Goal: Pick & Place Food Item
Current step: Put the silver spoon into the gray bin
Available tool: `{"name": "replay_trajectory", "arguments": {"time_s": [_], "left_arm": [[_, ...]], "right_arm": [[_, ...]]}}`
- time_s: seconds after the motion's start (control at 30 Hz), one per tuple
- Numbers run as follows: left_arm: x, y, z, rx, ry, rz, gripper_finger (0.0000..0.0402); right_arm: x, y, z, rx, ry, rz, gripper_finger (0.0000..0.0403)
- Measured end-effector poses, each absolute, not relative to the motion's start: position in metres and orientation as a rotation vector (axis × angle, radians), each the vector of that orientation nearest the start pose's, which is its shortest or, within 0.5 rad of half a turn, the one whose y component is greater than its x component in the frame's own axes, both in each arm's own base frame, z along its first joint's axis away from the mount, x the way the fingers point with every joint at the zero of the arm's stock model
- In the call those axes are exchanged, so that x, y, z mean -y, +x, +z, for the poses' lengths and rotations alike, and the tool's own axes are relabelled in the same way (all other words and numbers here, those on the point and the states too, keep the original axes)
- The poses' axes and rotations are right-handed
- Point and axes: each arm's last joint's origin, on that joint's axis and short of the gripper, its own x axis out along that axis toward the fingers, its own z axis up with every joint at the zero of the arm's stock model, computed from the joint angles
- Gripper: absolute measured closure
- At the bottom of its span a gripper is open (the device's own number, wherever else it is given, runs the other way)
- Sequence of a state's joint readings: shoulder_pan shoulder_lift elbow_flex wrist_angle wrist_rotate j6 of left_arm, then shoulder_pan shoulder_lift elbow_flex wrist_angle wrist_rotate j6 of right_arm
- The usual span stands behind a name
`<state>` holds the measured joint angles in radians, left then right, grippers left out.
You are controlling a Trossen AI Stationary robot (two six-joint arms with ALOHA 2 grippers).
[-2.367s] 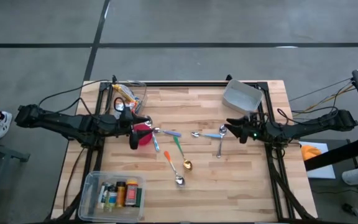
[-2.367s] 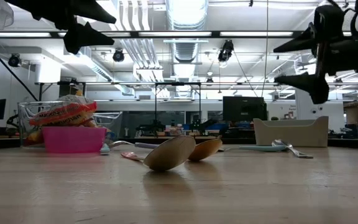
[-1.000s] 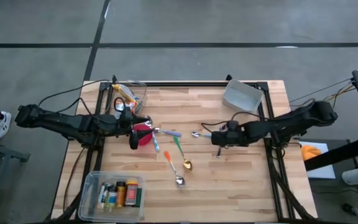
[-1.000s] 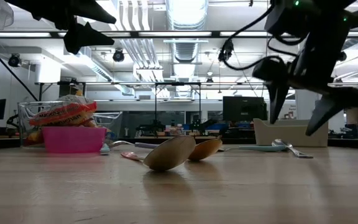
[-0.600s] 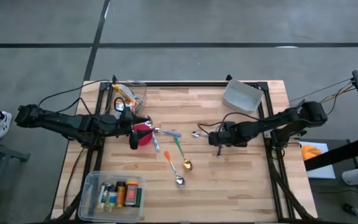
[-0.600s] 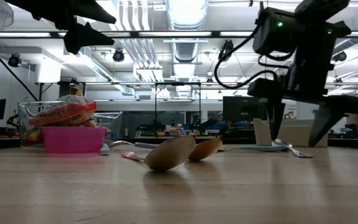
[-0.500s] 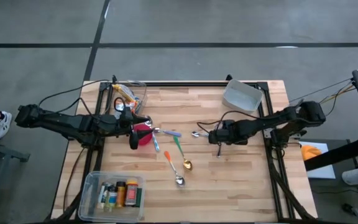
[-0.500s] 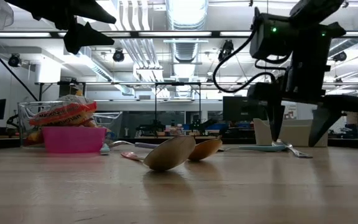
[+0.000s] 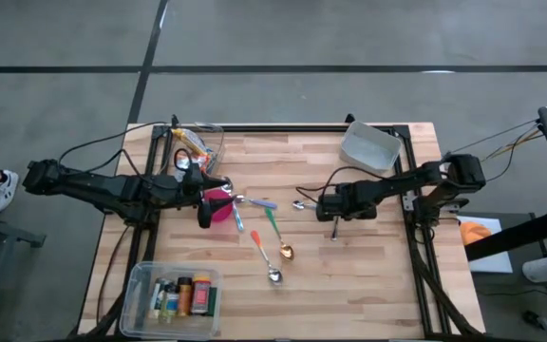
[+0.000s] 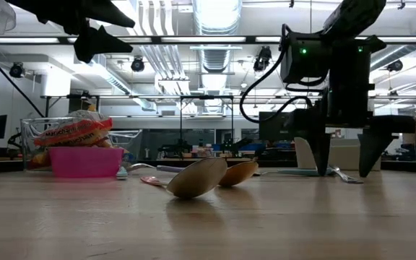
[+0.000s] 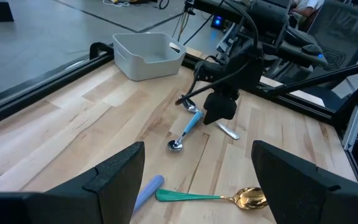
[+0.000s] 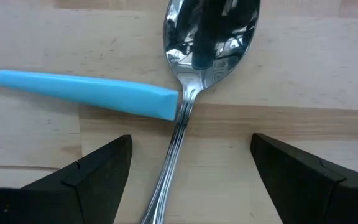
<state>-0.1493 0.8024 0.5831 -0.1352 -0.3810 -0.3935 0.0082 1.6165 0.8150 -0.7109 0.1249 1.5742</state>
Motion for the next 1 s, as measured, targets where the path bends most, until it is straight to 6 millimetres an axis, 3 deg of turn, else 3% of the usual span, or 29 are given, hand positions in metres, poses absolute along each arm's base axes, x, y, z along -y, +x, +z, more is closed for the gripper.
{"name": "replay_trajectory", "arguments": {"time_s": [0.33,1.0], "left_arm": [[0.0158,0.177,0.2656,-0.293,-0.294,0.293,0.0104],[0.0158,0.177,0.2656,-0.294,-0.294,0.293,0.0104]], "right_arm": [[0.0013,0.2474,0.1374,-1.09,1.156,-1.23,0.0094],[0.0018,0.2463,0.1381,-1.084,1.126,-1.223,0.0369]]}}
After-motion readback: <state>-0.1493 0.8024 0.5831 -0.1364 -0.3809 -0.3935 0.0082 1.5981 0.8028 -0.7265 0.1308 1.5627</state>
